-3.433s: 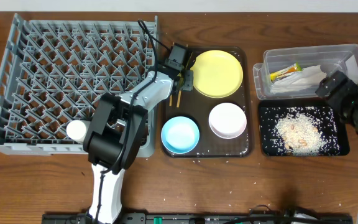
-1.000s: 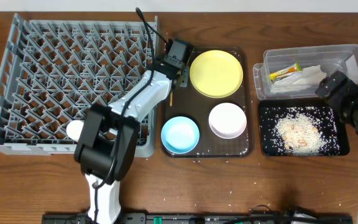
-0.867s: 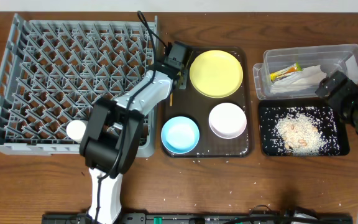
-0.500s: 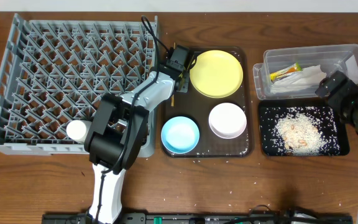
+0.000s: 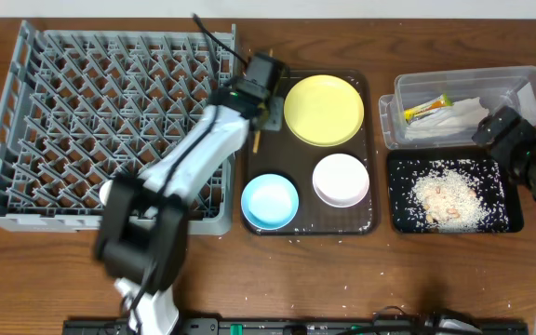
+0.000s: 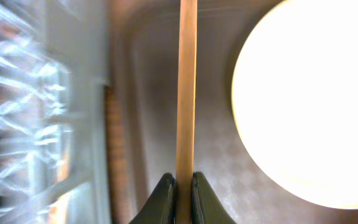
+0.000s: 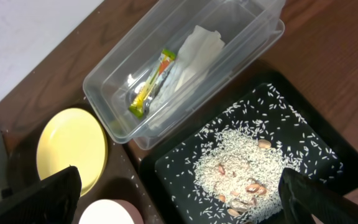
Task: Sort waste into correct bins and load items into the dishwasher
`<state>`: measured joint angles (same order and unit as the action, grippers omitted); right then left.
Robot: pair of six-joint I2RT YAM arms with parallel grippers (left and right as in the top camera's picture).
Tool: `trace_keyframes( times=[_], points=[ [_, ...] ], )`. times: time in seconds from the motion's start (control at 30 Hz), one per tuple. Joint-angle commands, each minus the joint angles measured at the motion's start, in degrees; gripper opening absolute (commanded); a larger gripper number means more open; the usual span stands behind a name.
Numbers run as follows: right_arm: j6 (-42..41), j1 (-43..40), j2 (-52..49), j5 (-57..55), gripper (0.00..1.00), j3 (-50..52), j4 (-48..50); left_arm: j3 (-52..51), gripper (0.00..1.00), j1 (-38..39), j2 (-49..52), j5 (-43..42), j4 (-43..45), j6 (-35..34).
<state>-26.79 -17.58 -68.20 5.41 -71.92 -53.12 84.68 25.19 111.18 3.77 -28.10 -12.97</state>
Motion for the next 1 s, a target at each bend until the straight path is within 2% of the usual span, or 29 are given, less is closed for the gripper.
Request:
trace_keyframes(
  times=[0.0, 0.17, 0.27, 0.37, 0.53, 0.57, 0.6, 0.63, 0.67, 0.87, 0.97],
  points=[
    [-0.8, -0.3, 0.0, 0.0, 0.99, 0.1, -0.1, 0.4, 0.08, -2.7, -9.7, 2.2, -5.5, -0.9],
    [-0.8, -0.3, 0.0, 0.0, 0.99, 0.1, -0.1, 0.1, 0.08, -8.0, -10.9, 3.2, -9.9, 0.0],
    [-0.8, -0.3, 0.0, 0.0, 0.99, 0.1, -0.1, -1.1, 0.08, -10.2, -8.6, 0.1, -9.7, 3.2],
    [-0.8, -0.3, 0.0, 0.0, 0.99, 0.1, -0.1, -1.7, 0.08, -10.7, -5.1, -1.7, -9.8, 6.0],
    [-0.8, -0.3, 0.0, 0.0, 0.99, 0.0, -0.1, -1.7, 0.08, -10.7, -2.8, -1.7, -10.1, 6.4],
    [-0.8, -0.3, 0.0, 0.0, 0.99, 0.0, -0.1, -1.7, 0.10, -10.7, -2.8, -1.7, -10.1, 6.3],
    [-0.8, -0.3, 0.0, 0.0, 0.99, 0.1, -0.1, -1.7, 0.17, -10.7, -3.0, -1.7, -10.0, 6.3],
    [-0.8, -0.3, 0.0, 0.0, 0.99, 0.1, -0.1, -1.7, 0.32, -10.7, -3.0, -1.7, -10.1, 6.3],
    [-0.8, -0.3, 0.0, 0.0, 0.99, 0.1, -0.1, -1.6, 0.35, -10.8, -3.1, -1.7, -10.3, 6.3],
    [-0.8, -0.3, 0.0, 0.0, 0.99, 0.1, -0.1, -0.5, 0.35, -10.8, -7.5, -1.9, -14.3, 6.3],
    [-0.8, -0.3, 0.0, 0.0, 0.99, 0.1, -0.1, -0.5, 0.41, -10.6, -13.5, -5.4, -16.3, 6.3]
  ],
)
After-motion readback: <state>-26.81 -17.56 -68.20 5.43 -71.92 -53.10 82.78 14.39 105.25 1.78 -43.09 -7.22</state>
